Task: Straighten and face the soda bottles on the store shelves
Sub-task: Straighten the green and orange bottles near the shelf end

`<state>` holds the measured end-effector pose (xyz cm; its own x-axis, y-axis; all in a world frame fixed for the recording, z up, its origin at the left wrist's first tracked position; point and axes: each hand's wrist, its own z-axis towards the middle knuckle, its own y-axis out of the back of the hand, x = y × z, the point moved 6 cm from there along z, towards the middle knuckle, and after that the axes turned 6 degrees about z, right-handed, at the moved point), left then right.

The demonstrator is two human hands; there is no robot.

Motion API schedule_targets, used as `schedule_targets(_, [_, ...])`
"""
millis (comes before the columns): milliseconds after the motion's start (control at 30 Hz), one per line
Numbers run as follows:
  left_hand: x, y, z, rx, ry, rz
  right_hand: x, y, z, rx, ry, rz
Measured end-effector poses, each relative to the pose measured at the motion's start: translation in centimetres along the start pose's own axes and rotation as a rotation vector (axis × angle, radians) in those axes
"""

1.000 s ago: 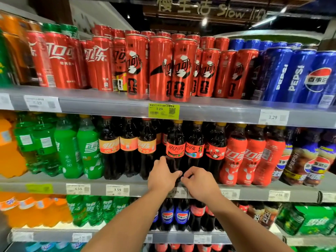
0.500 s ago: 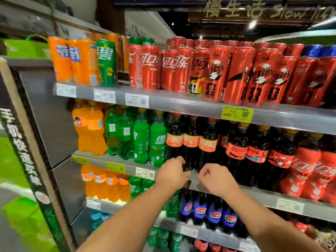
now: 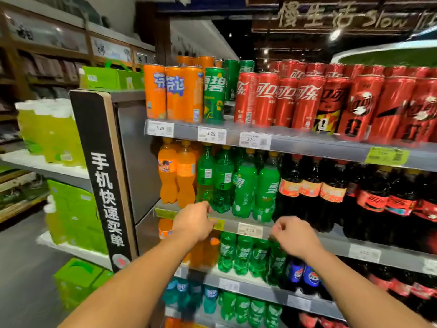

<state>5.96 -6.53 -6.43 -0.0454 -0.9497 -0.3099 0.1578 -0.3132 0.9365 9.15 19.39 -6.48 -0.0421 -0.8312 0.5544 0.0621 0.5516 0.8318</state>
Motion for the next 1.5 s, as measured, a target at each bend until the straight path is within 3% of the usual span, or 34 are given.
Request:
schedule_targets(267, [1.5,3.5,3.5,-0.083,-0.007,-0.002,10.3,-0.5,4.5,-0.006,0.147,-0.011])
schedule_targets(500, [2.1,6.7,6.9,-0.184,0.038,-0.049,14.5,0.1,8.7,-0.055,0.187,0.014])
schedule_targets(800, [0.6,6.6,12.2,-0.258,-0.018,-0.222,16.7,0.8,11.8,-0.157,0.161,0.032])
schedule_targets(933, [-0.2,6.3,14.0,-0.205,0.006,-0.257,16.3,0.5,12.0,-0.181,0.077,0.125])
schedule_targets(1133, [-0.3,5.6,16.5,-0.069,0.018,-0.195,16.7,0.1,12.4,-0.181,0.050,0.100])
schedule_targets(1333, [-0.6,6.4,15.6,-0.130,-0.007,-0.043,16.5,-0.5,12.4,-0.182,0.030,0.112])
schedule_targets(1500, [-0.4,7.0,14.6,-0.196,-0.012,-0.085,16.7,-0.8,12.2,-0.194,0.040,0.114])
